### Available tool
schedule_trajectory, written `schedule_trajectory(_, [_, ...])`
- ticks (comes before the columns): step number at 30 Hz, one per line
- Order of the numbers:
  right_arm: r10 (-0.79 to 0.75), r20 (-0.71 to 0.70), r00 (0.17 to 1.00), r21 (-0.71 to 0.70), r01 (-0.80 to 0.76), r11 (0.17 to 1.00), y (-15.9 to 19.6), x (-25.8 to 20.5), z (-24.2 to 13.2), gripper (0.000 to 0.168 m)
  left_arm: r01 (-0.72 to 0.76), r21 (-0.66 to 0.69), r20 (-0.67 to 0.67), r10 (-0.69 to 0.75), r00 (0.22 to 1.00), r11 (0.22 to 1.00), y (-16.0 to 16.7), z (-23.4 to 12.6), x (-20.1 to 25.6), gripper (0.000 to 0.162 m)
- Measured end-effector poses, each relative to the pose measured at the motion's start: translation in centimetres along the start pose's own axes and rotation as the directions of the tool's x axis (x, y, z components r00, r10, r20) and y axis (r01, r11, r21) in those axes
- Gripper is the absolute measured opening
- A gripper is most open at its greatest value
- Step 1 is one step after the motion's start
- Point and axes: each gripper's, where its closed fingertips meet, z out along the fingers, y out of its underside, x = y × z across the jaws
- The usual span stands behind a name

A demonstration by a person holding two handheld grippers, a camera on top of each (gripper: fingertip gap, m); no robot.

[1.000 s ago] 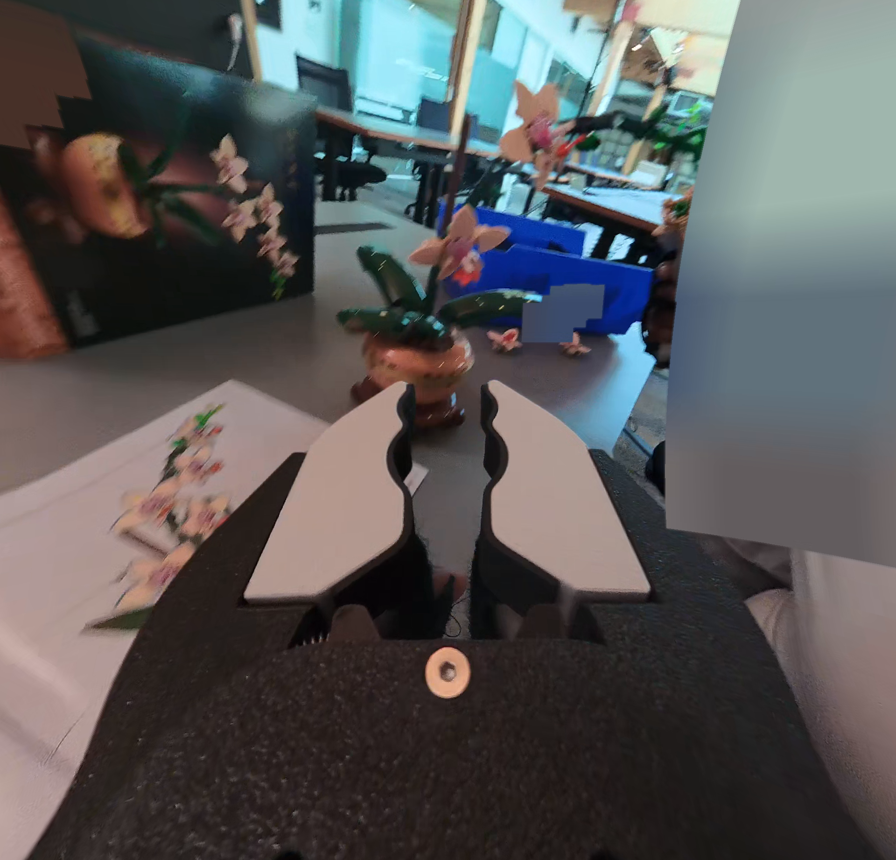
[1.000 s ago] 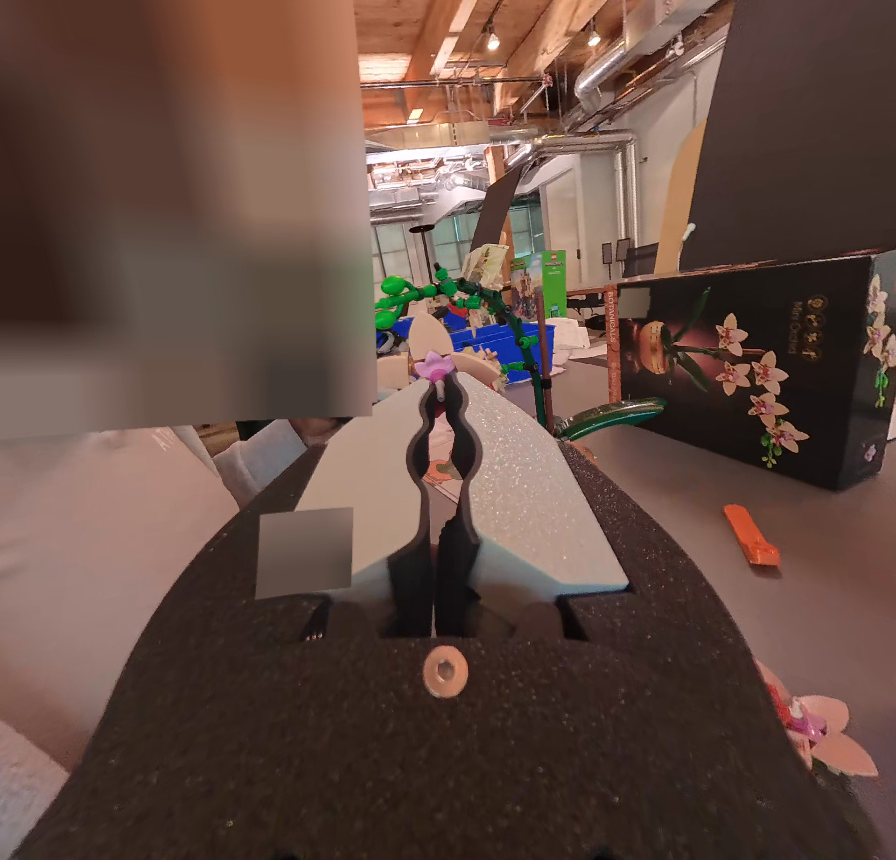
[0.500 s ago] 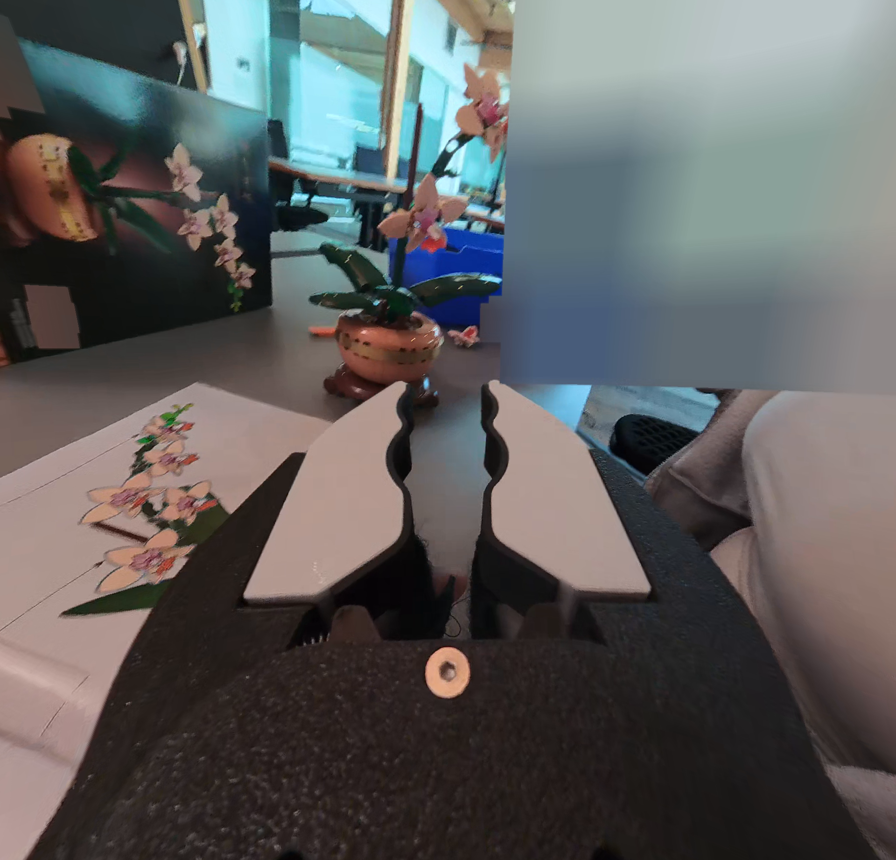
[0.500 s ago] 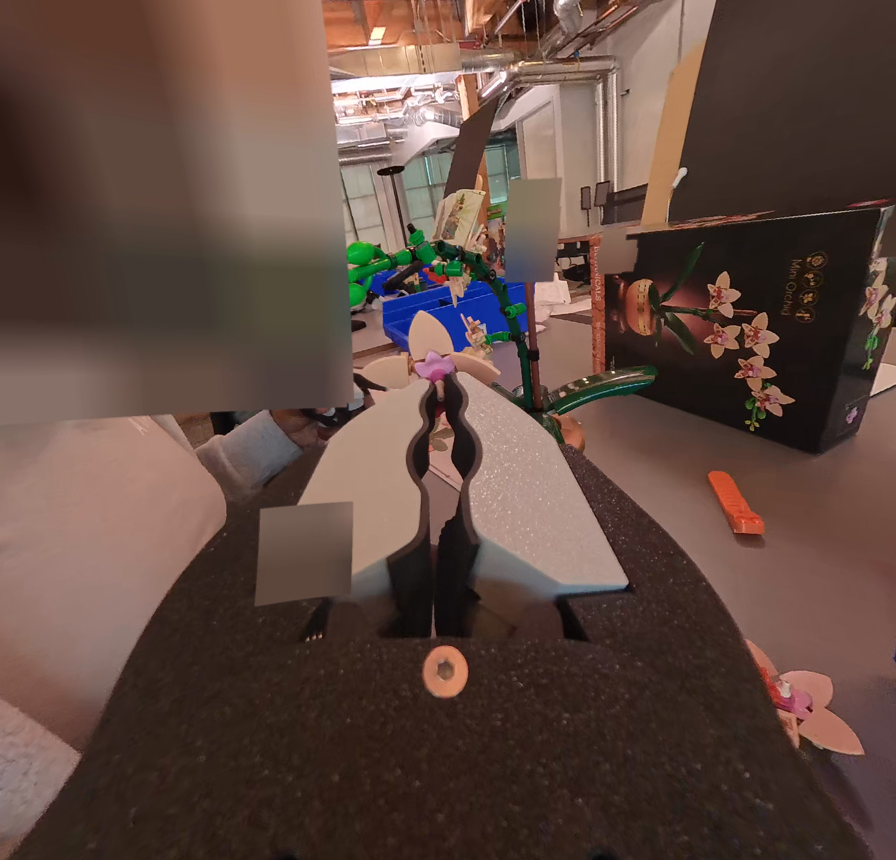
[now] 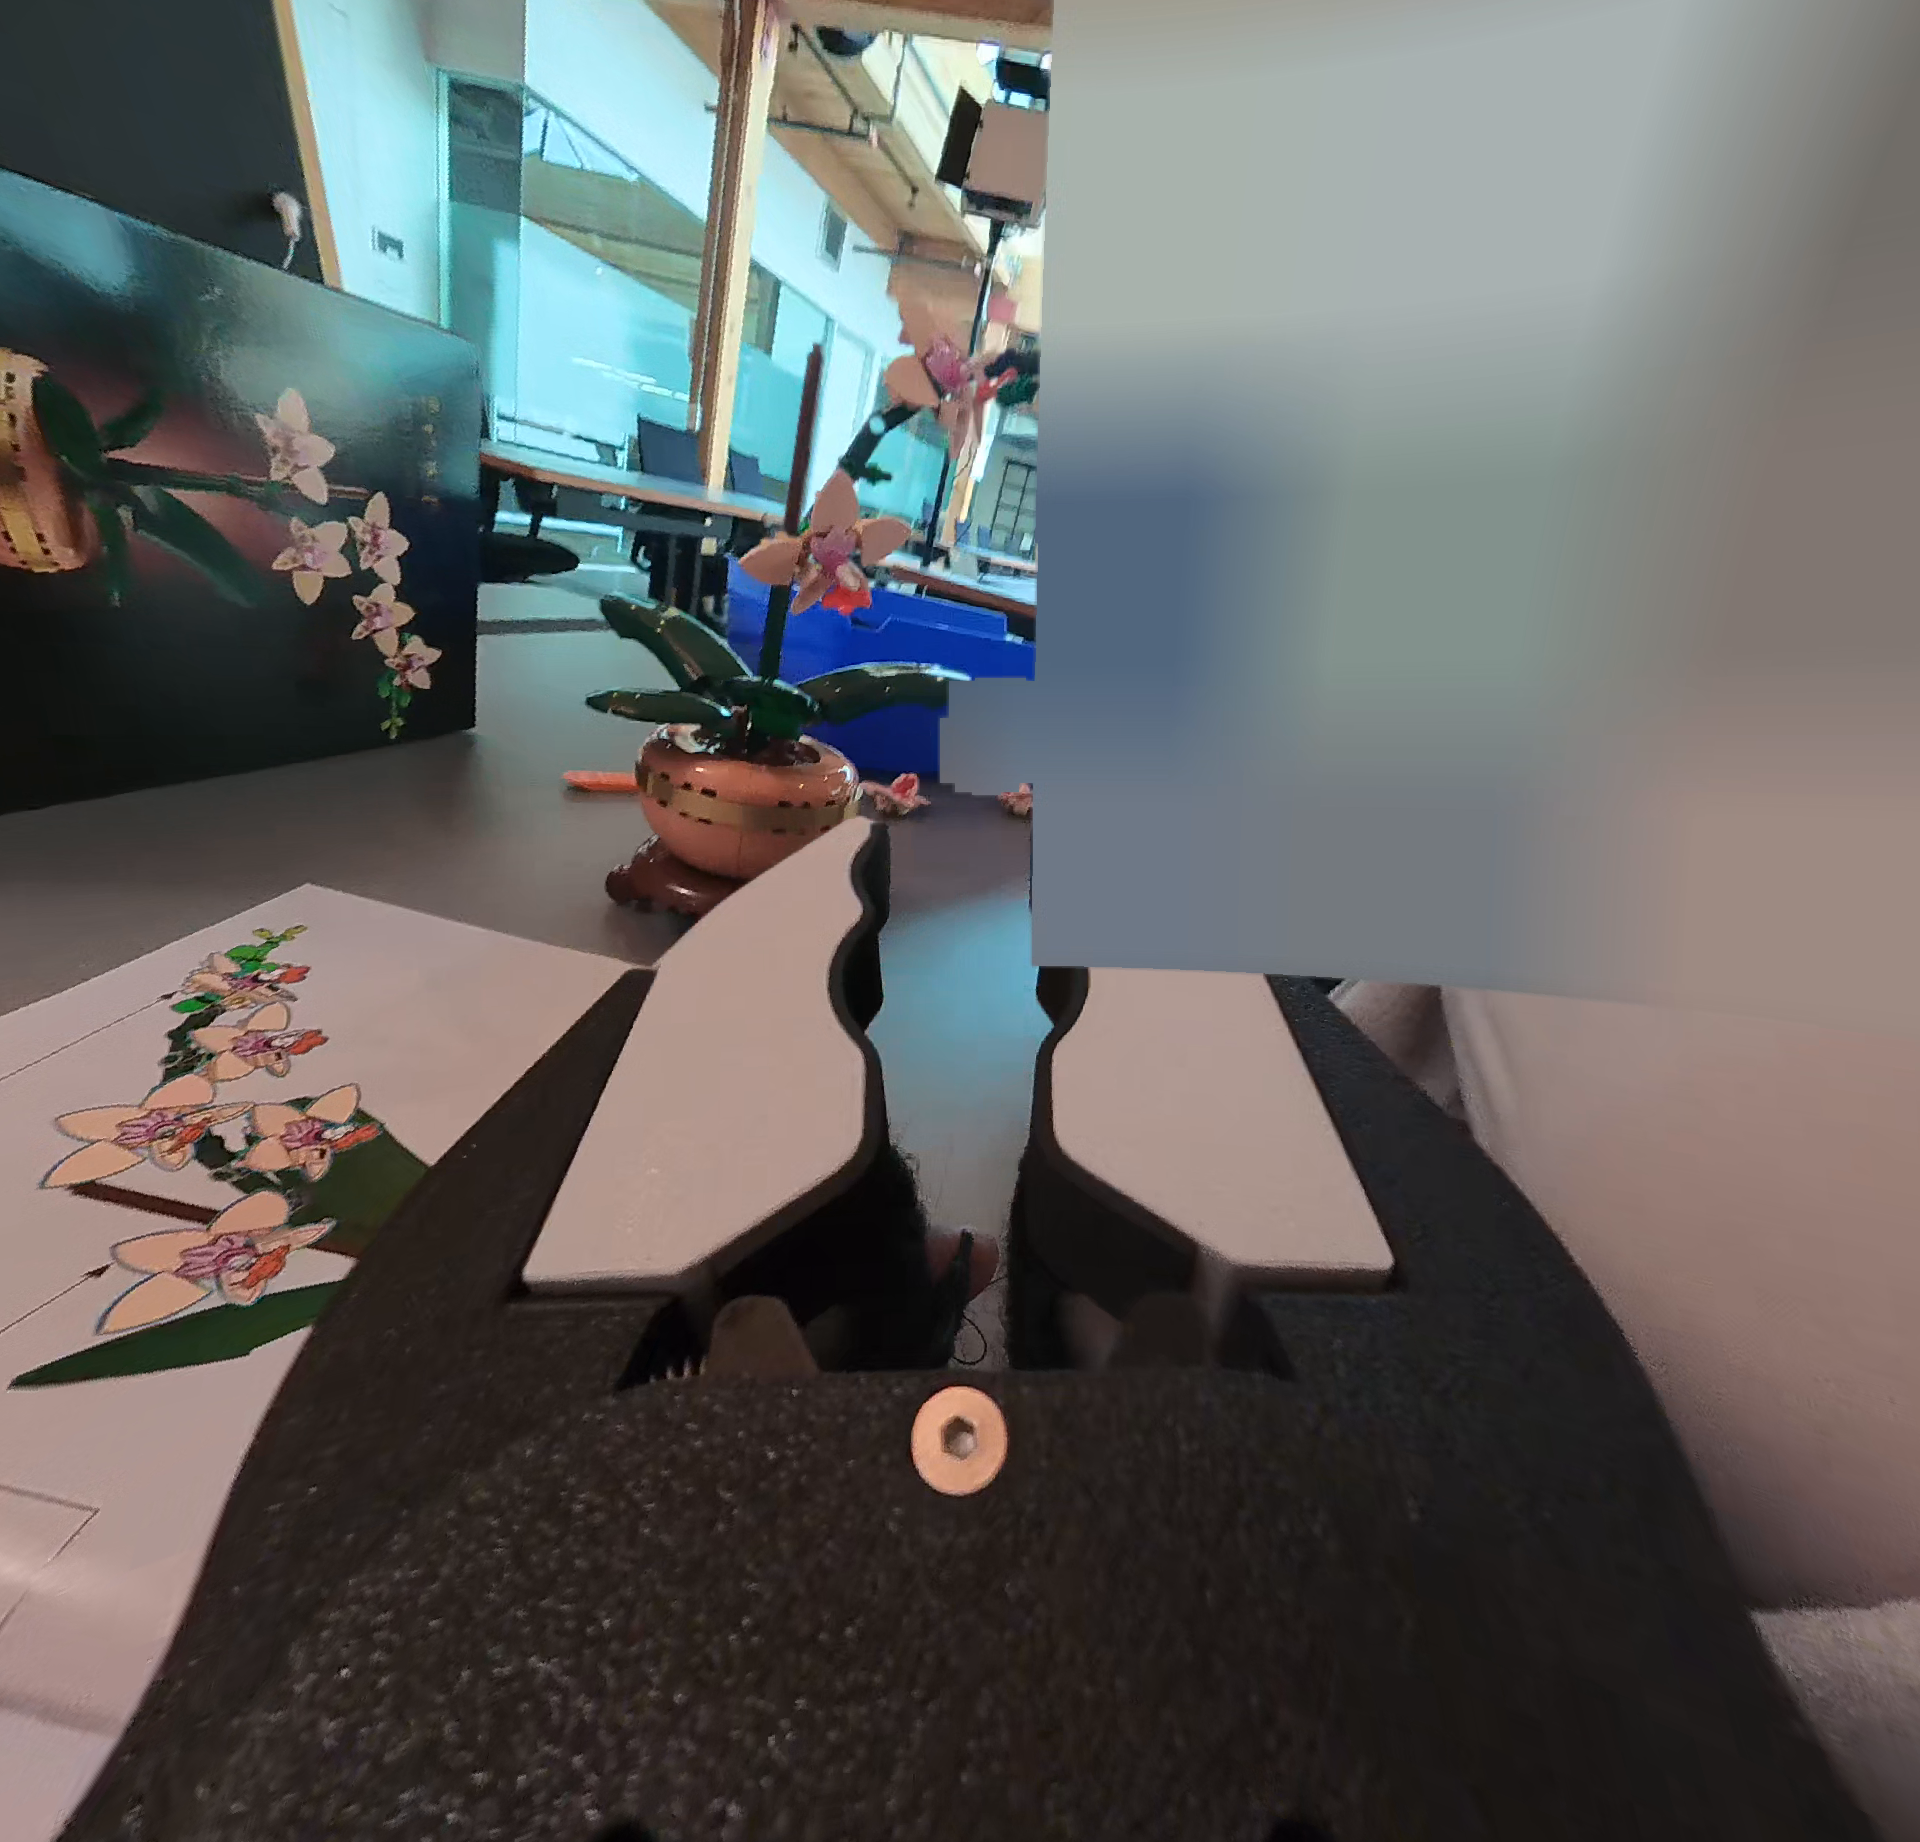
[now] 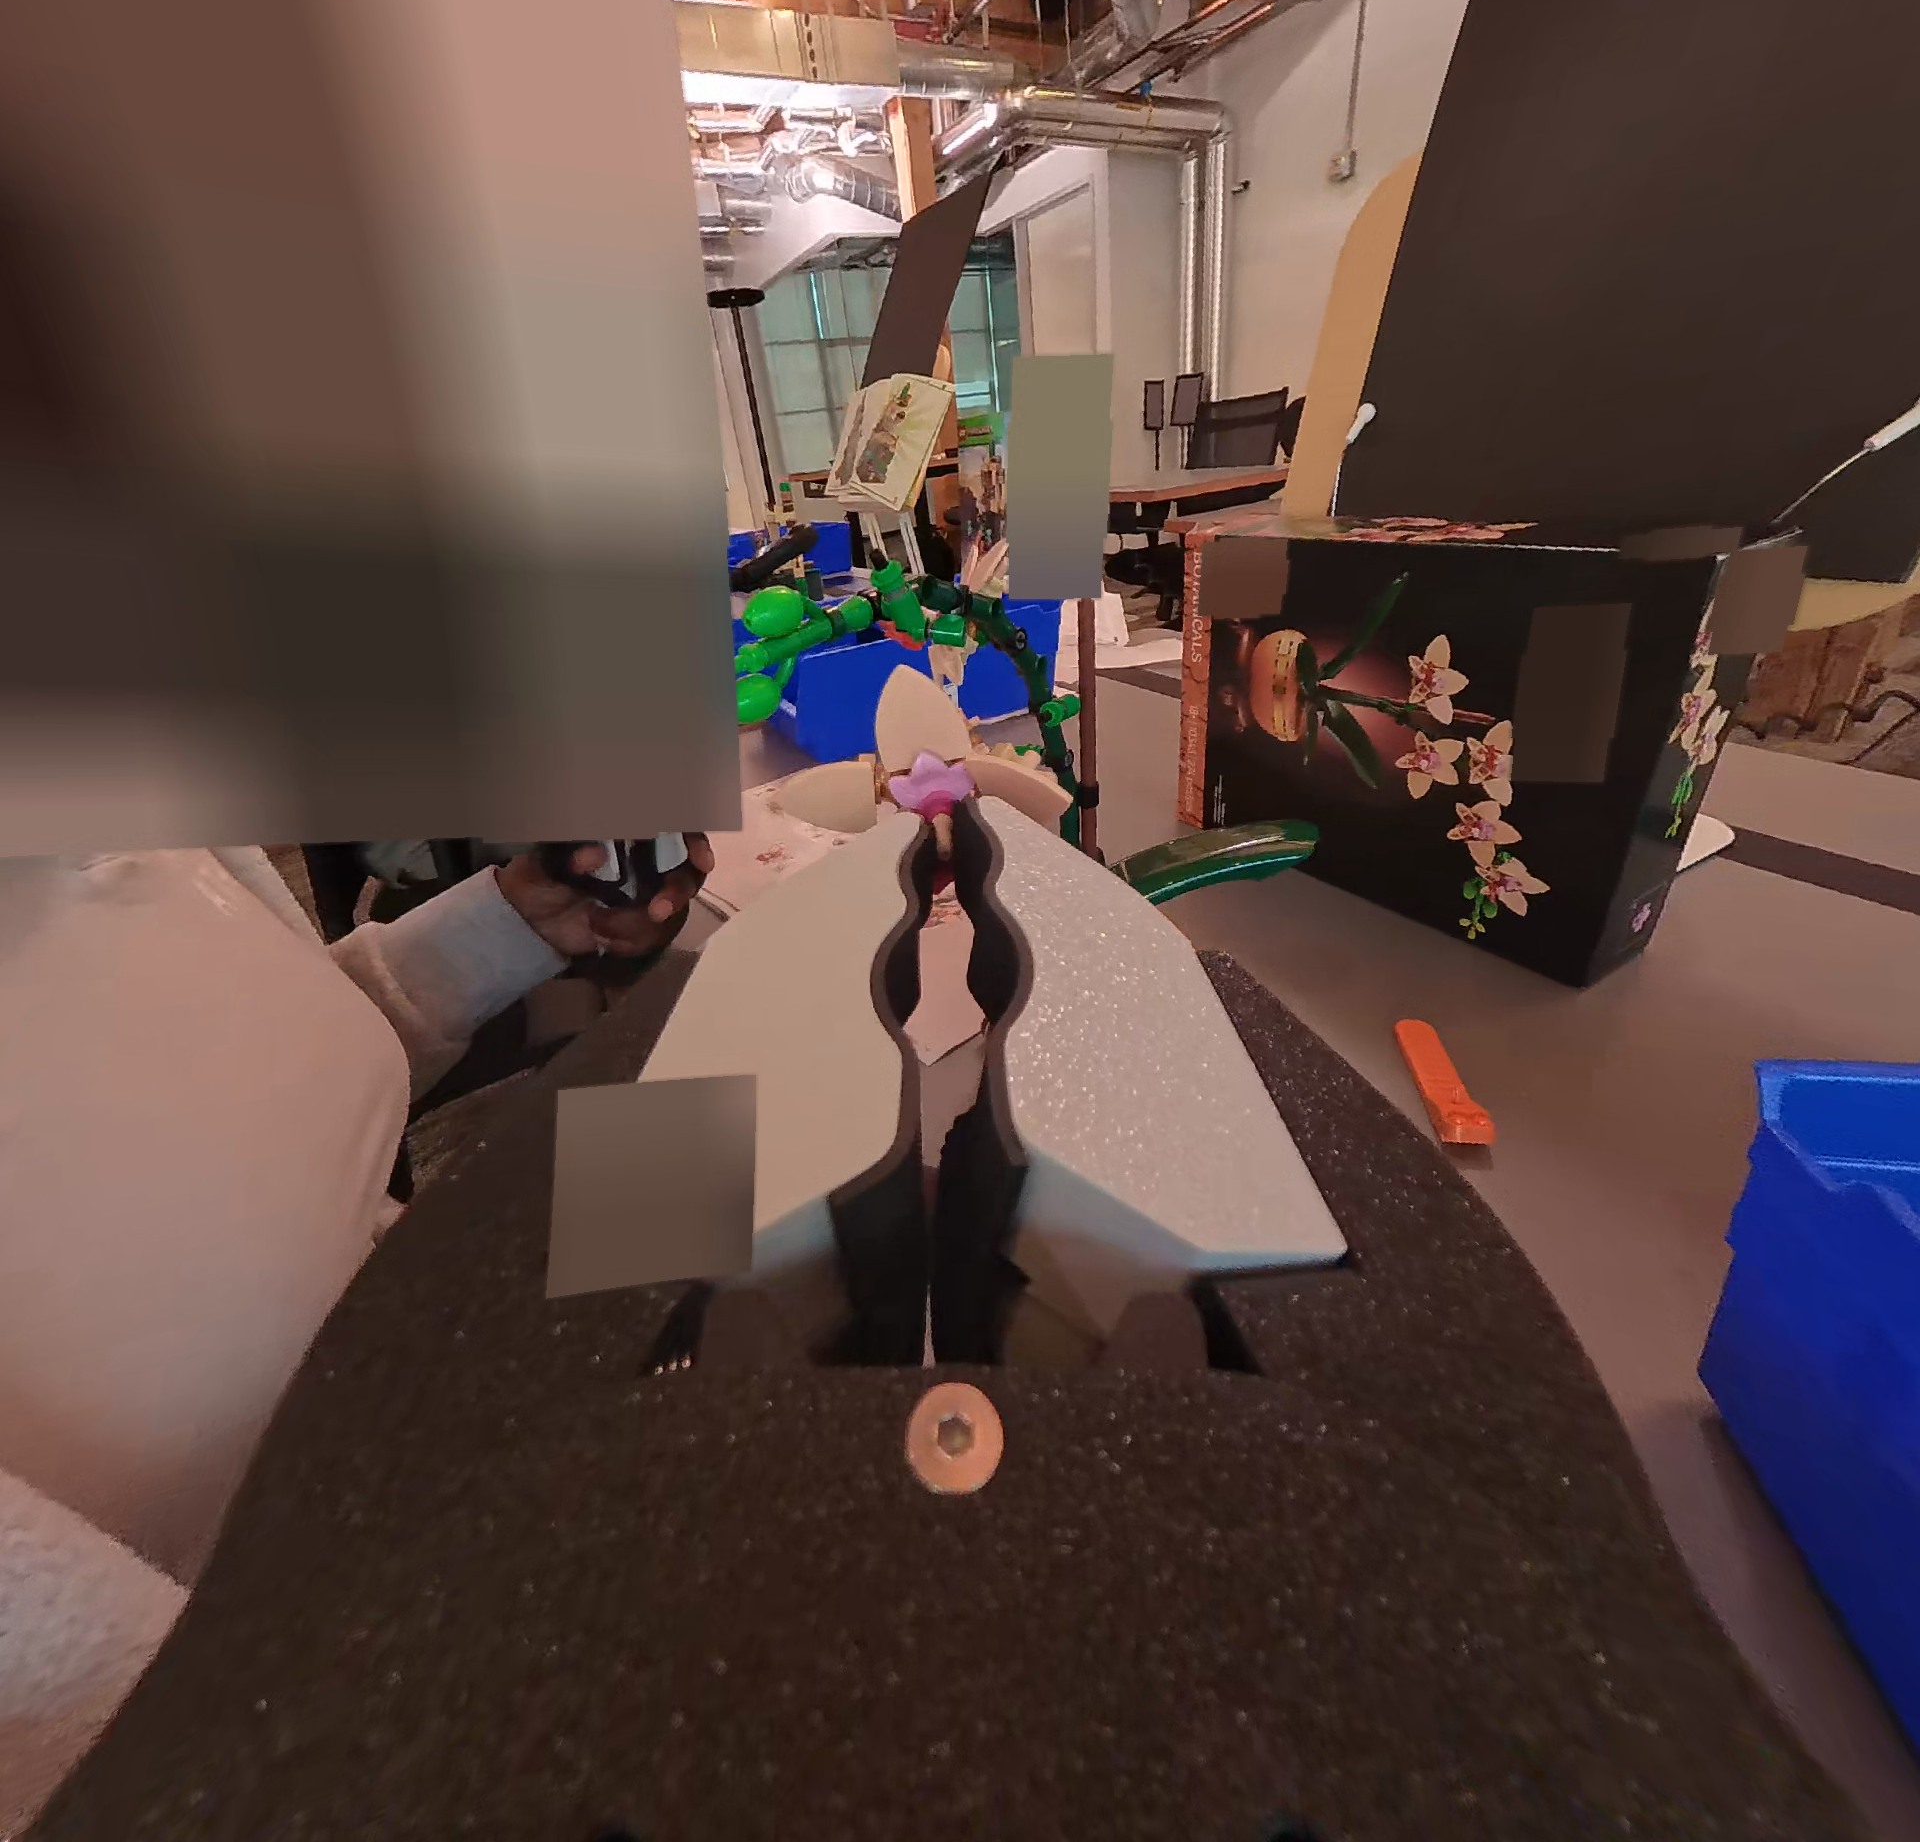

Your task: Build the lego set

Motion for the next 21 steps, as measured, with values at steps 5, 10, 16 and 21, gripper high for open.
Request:
schedule_trajectory(5, [-0.040,-0.030,0.999,-0.019,0.039,0.999,-0.4,0.1,-0.3,0.004,0.013,0.025,-0.002,-0.013,1.000,1.000,-0.3,-0.1,-0.1,0.025])
schedule_trajectory(10, [-0.087,-0.047,0.995,-0.015,0.086,0.996,-1.3,-0.4,-0.9,0.004,0.015,0.023,0.001,-0.015,1.000,1.000,-0.2,-0.1,-0.1,0.025])
schedule_trajectory(16, [-0.121,-0.050,0.991,-0.007,0.121,0.993,-1.8,-1.1,-1.4,0.004,0.001,0.013,0.004,-0.001,1.000,1.000,-0.1,0.0,0.0,0.025])
schedule_trajectory(21, [-0.153,0.017,0.988,-0.020,0.153,0.988,-2.6,-1.1,-1.1,0.004,-0.017,0.017,-0.004,0.017,1.000,1.000,-0.2,0.0,0.2,0.025])
